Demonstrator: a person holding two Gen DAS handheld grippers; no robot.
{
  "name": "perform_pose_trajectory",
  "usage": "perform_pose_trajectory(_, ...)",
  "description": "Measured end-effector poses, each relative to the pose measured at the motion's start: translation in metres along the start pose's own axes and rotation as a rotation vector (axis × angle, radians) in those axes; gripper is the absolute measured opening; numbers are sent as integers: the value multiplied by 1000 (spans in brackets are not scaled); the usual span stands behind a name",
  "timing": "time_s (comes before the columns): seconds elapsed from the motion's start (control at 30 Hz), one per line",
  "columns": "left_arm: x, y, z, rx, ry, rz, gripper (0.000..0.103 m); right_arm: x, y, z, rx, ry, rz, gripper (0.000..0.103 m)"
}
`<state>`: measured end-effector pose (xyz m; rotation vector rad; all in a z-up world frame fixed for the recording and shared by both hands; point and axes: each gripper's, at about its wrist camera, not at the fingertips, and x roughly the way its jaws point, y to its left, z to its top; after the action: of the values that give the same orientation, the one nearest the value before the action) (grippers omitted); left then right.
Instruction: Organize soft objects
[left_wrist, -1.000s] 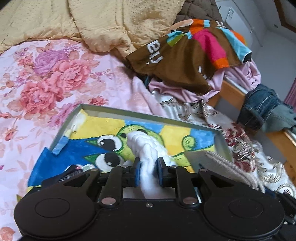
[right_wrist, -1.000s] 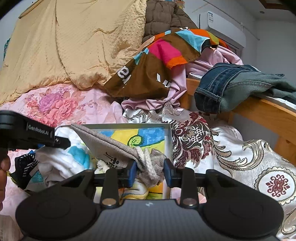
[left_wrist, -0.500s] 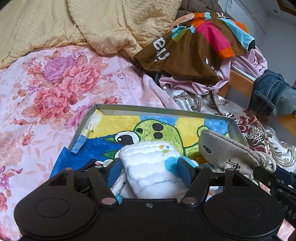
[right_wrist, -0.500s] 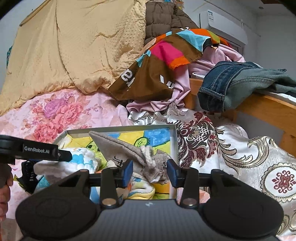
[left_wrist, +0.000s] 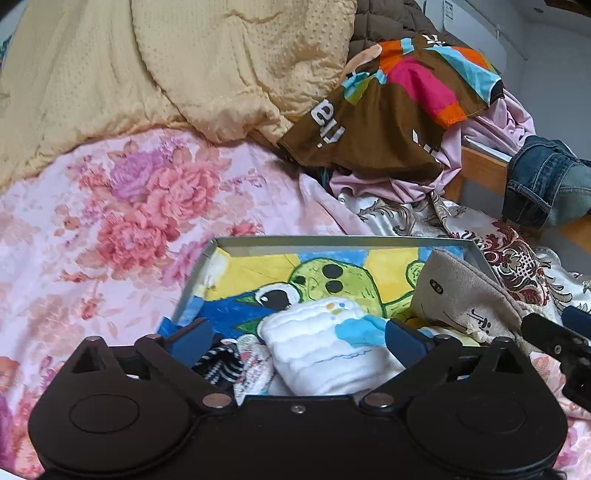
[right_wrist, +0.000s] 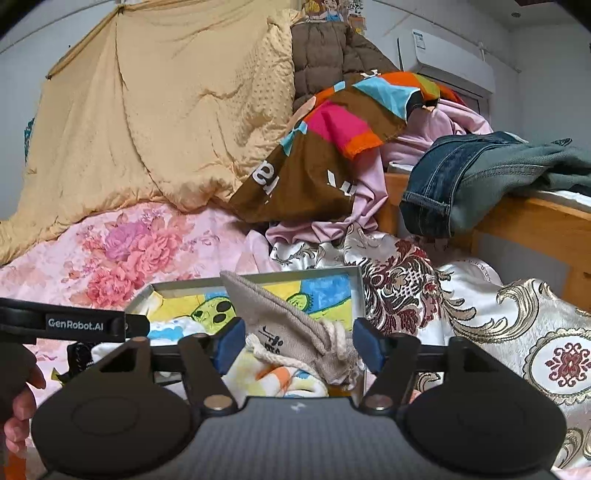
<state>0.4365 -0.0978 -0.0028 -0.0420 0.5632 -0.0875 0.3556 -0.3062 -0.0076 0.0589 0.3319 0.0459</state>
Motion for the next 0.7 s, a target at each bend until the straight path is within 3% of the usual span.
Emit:
perform_pose_trajectory(0.33, -37, 10, 5, -12, -35, 14, 102, -22, -6, 4, 35, -60, -16, 100)
perform_pose_trajectory(0.7, -86, 18, -7, -18, -79, 53, 102, -59, -8, 9, 67, -111, -21, 103)
